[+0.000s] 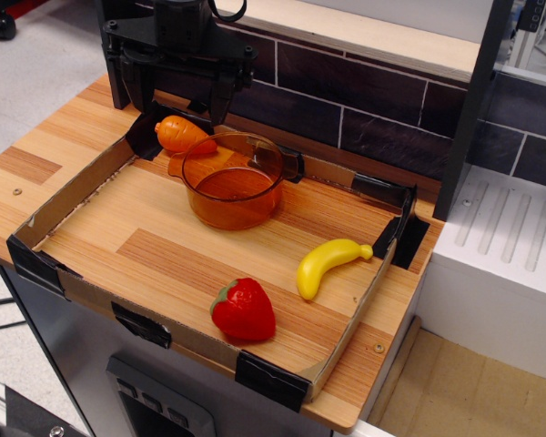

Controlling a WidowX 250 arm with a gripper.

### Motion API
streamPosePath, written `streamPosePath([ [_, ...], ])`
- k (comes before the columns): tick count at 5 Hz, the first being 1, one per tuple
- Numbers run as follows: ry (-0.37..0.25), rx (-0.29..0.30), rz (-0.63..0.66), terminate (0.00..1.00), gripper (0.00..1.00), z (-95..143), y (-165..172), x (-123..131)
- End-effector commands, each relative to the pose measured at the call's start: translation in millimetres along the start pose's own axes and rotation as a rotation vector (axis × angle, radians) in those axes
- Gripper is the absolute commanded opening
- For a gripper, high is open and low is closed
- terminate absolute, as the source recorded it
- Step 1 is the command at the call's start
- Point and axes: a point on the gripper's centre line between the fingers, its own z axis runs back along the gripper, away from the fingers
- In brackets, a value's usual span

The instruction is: Put banana in pot

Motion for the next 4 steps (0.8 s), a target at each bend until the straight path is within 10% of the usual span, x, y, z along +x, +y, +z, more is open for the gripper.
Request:
streamPosePath([
  [1,0.0,0.0,0.0,0.0,1.0,0.0,0.0,0.0],
  [2,-0.064,-0.024,-0.143,0.0,1.0,11.6,-20.6,-1.0],
  [4,0.024,-0.201,-0.305,0.0,1.0,30.5,-60.3,-14.1],
])
